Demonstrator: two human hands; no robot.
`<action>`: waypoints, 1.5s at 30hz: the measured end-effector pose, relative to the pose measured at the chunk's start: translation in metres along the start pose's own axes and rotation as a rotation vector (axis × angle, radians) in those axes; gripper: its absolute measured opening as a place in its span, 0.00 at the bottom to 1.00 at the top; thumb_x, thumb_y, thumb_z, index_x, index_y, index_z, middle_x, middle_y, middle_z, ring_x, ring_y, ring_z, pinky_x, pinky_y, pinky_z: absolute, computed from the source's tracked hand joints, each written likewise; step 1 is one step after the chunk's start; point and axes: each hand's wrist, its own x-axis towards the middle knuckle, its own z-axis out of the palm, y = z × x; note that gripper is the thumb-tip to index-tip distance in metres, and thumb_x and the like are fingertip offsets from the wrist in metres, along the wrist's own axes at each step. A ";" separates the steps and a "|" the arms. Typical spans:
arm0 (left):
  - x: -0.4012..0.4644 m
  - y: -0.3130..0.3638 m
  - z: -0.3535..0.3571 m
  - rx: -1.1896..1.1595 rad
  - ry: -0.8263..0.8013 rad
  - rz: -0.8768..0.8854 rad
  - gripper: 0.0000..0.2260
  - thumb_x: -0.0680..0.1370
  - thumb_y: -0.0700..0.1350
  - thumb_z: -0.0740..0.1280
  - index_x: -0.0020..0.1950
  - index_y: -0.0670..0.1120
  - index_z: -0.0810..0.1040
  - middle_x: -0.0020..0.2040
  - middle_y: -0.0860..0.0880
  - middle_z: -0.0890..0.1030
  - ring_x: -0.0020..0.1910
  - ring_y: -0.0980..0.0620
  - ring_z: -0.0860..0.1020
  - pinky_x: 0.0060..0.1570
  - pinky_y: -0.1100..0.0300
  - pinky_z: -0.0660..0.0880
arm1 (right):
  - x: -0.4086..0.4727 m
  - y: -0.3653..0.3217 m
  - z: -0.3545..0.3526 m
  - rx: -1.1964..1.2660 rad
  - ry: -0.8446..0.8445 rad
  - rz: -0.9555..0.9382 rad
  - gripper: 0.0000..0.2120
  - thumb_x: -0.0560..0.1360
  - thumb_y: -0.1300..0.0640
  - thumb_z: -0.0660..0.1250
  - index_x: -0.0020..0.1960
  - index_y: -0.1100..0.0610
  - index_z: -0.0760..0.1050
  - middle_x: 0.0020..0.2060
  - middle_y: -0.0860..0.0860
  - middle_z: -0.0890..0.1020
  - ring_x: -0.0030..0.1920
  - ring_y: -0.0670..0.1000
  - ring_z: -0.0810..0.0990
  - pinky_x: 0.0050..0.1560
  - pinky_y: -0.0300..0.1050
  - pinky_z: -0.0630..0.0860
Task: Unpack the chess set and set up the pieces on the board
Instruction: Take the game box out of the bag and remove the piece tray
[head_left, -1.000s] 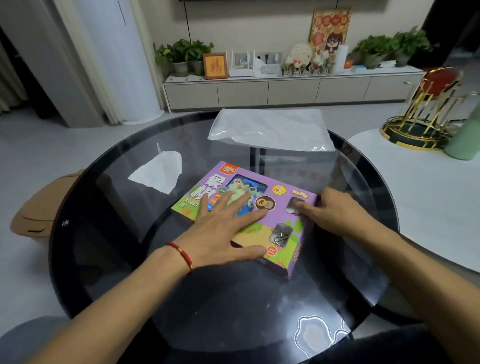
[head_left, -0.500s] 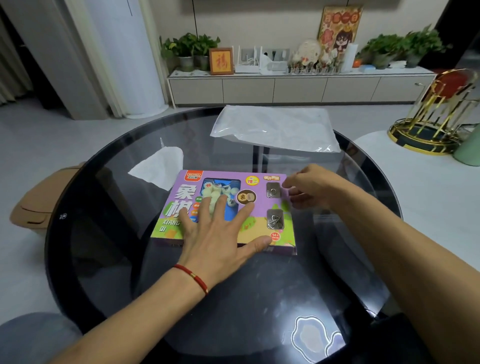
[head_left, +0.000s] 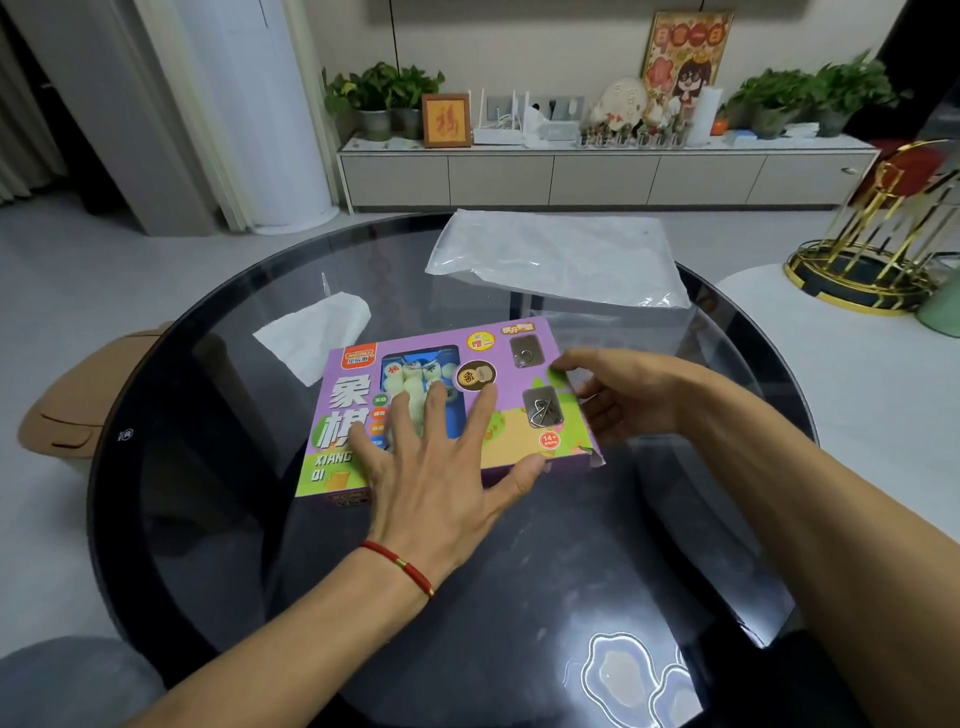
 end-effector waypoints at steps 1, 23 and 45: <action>0.000 0.000 0.000 0.001 -0.002 0.000 0.39 0.71 0.77 0.34 0.79 0.63 0.52 0.79 0.45 0.60 0.75 0.36 0.57 0.64 0.30 0.55 | -0.001 0.002 -0.001 0.021 0.000 -0.019 0.17 0.77 0.45 0.67 0.50 0.60 0.77 0.35 0.57 0.83 0.34 0.54 0.82 0.41 0.46 0.79; 0.028 0.015 -0.038 -0.287 -0.205 -0.054 0.35 0.69 0.76 0.41 0.57 0.59 0.77 0.61 0.50 0.73 0.66 0.45 0.67 0.66 0.36 0.60 | -0.046 0.001 0.019 0.087 -0.039 -0.453 0.11 0.84 0.60 0.59 0.57 0.63 0.79 0.41 0.57 0.82 0.34 0.52 0.81 0.33 0.44 0.78; 0.039 0.026 -0.010 -0.387 -0.171 -0.035 0.06 0.82 0.50 0.53 0.49 0.50 0.66 0.51 0.52 0.69 0.57 0.50 0.71 0.70 0.27 0.50 | -0.024 0.026 -0.011 -0.751 0.264 -0.312 0.11 0.72 0.55 0.66 0.38 0.63 0.81 0.25 0.53 0.83 0.22 0.49 0.80 0.24 0.39 0.74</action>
